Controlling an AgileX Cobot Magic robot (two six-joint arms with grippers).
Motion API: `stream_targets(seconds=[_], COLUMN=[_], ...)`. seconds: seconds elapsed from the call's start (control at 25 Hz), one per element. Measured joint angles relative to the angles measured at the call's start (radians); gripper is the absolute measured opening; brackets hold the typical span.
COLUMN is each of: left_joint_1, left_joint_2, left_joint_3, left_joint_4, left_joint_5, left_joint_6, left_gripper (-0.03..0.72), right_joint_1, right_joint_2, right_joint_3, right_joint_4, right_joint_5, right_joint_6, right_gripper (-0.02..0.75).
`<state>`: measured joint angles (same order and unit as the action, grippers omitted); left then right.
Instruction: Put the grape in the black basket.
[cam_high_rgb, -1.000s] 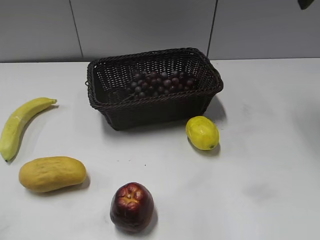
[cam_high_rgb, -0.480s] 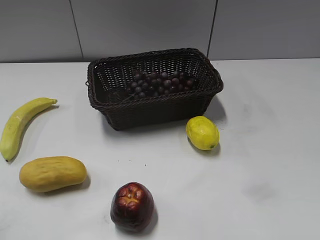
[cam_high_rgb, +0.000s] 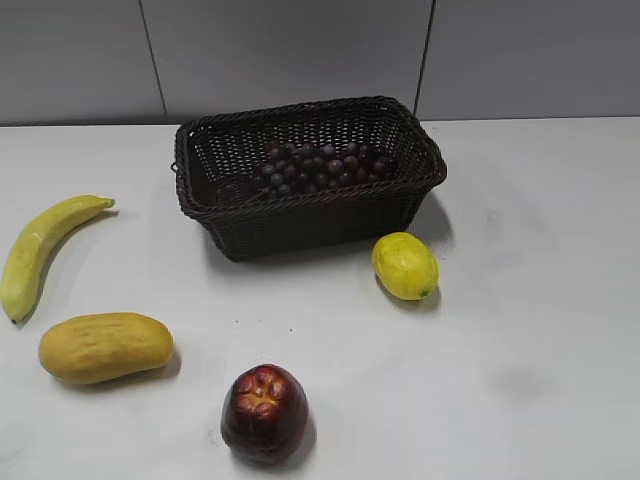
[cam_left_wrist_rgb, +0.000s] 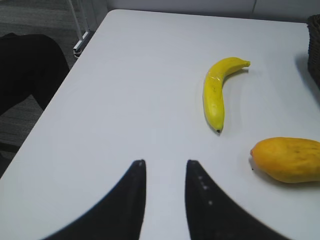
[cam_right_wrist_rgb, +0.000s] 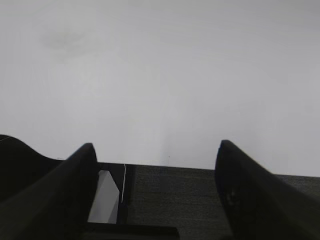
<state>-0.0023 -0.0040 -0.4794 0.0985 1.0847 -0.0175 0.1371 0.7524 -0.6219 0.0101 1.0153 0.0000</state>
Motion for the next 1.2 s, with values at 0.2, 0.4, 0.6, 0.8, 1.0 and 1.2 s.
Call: stream_targets(seconds=[0.2, 0.4, 0.6, 0.8, 1.0, 1.2], left_joint_1=[0.000, 0.000, 0.000, 0.000, 0.000, 0.000], left_joint_2=[0.000, 0.000, 0.000, 0.000, 0.000, 0.000], left_joint_3=[0.000, 0.000, 0.000, 0.000, 0.000, 0.000], left_joint_4=[0.000, 0.000, 0.000, 0.000, 0.000, 0.000], left_joint_5=[0.000, 0.000, 0.000, 0.000, 0.000, 0.000], left_joint_6=[0.000, 0.000, 0.000, 0.000, 0.000, 0.000], left_gripper=[0.217, 0.217, 0.217, 0.217, 0.217, 0.217], right_joint_1=[0.000, 0.000, 0.000, 0.000, 0.000, 0.000], right_joint_2=[-0.139, -0.291, -0.443, -0.572, -0.701, -0.758], right_joint_3=[0.111, 0.118, 0.118, 0.118, 0.119, 0.119], right_joint_4=[0.003, 0.007, 0.008, 0.008, 0.008, 0.003], right_joint_5=[0.014, 0.018, 0.018, 0.019, 0.019, 0.024], right_joint_6=[0.000, 0.000, 0.000, 0.000, 0.000, 0.011], right_gripper=[0.552, 0.552, 0.552, 0.552, 0.552, 0.552])
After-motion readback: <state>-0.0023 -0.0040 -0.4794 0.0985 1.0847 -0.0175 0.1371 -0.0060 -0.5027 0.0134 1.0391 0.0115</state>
